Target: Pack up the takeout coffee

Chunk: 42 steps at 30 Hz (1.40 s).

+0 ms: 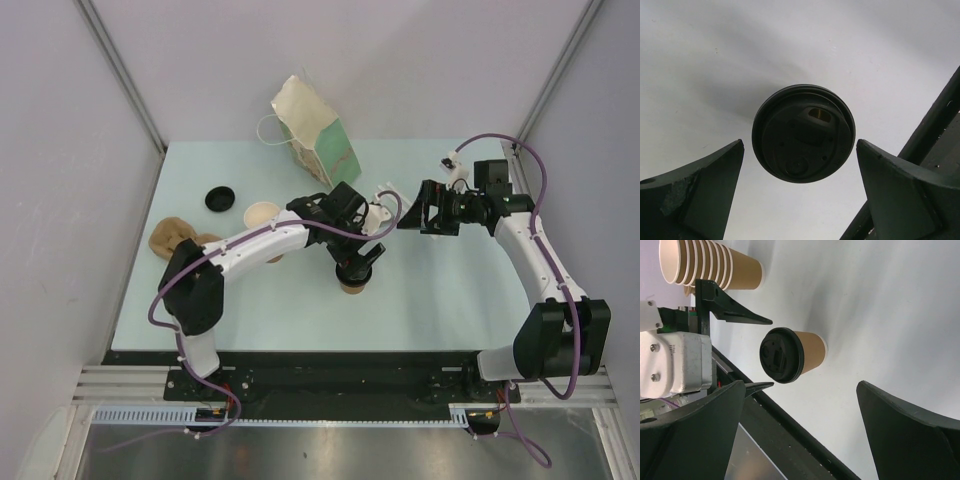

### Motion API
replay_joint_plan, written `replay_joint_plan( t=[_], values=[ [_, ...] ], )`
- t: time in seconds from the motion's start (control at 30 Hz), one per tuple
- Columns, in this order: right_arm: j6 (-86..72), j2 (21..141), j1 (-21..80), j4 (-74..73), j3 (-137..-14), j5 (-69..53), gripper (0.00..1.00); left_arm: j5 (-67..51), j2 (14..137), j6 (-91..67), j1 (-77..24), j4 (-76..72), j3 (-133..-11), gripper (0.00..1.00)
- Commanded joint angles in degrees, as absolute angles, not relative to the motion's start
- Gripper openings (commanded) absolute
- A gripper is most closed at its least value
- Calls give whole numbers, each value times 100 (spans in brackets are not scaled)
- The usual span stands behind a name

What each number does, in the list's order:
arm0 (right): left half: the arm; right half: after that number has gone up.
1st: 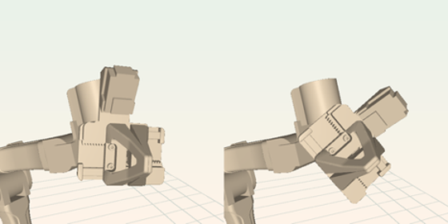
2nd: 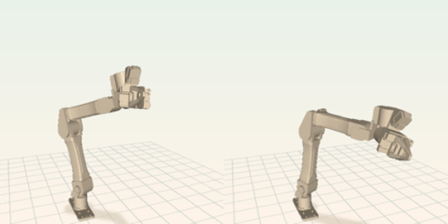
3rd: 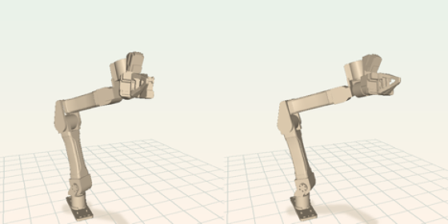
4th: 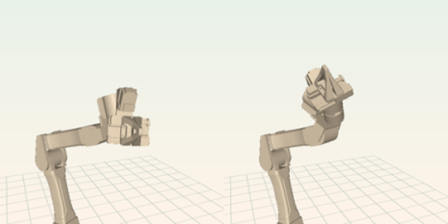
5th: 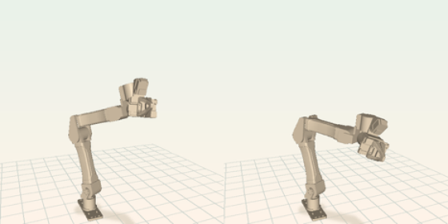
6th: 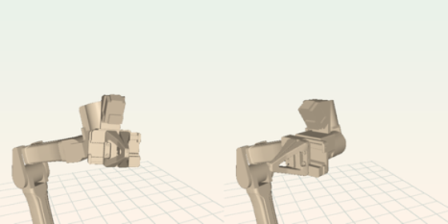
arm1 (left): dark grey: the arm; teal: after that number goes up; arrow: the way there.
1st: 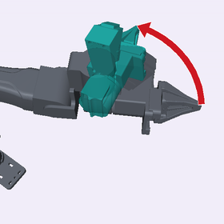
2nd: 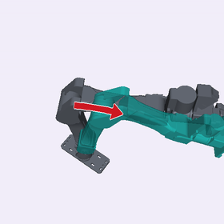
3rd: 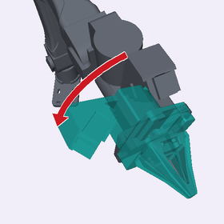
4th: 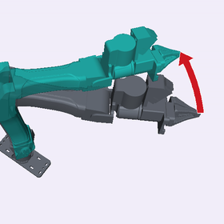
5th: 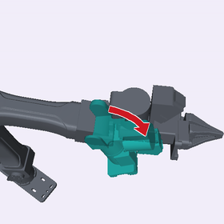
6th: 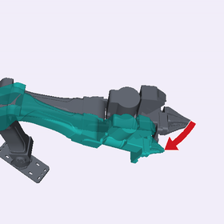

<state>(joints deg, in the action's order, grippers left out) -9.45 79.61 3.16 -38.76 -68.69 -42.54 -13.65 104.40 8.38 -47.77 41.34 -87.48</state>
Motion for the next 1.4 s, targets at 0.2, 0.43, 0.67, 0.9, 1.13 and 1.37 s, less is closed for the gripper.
replay_joint_plan(
  t=[0.2, 0.43, 0.67, 0.9, 1.13, 1.37],
  values=[
    [-1011, 7910, 299, -3788, -6864, -4421, 100, -1345, 10635, 1055, -4772, 4131, -8833, 97],
    [-1011, 7919, 290, -3788, -6855, -4421, 100, -1336, 10740, 1099, -4772, 4175, -8833, 89],
    [-1020, 7901, 272, -3797, -6855, -4412, 100, -1353, 10626, 1072, -4764, 4140, -8833, 68],
    [-1019, 7893, 237, -3806, -6838, -4403, 100, -1371, 10477, 1125, -4159, 4464, -9499, 55],
    [-1037, 7893, 220, -3779, -6820, -4395, 100, -1327, 10687, 1353, -3156, 4790, -10168, 52],
    [-1055, 7893, 220, -3753, -6803, -4386, 100, -1283, 10950, 1503, -2497, 4843, -10467, 52]
  ],
)
